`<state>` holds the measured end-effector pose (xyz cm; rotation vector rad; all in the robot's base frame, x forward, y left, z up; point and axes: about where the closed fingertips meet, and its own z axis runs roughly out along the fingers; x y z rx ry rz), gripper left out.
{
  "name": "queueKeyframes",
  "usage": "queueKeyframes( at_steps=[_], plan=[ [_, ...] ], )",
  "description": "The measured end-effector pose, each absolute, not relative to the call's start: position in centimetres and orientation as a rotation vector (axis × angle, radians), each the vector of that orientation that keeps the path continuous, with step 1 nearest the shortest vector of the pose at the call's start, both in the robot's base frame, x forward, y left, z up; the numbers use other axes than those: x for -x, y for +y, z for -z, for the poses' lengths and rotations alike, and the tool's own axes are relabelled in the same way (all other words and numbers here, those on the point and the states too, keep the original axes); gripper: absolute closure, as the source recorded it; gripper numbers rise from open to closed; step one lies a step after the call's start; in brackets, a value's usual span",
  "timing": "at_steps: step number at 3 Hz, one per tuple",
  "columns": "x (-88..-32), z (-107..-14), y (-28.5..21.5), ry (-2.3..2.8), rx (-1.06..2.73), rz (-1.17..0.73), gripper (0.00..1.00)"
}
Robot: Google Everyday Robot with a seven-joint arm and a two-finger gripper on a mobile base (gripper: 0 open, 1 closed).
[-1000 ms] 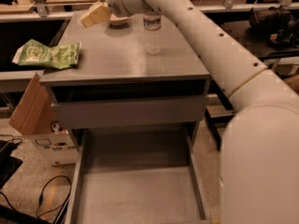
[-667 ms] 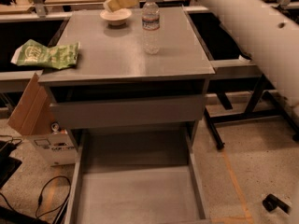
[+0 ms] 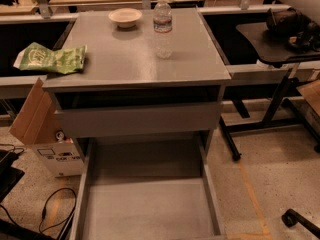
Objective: Pick green jalapeno chip bag from middle drawer and place on counter
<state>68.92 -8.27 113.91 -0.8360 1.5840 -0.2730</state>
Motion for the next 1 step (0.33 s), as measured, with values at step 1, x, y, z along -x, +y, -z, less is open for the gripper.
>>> queueKeyframes(
  at_steps=[1],
  plan=[
    [-68.47,-112.29,-11.68,1.734,0.804,0.374,0.00]
  ],
)
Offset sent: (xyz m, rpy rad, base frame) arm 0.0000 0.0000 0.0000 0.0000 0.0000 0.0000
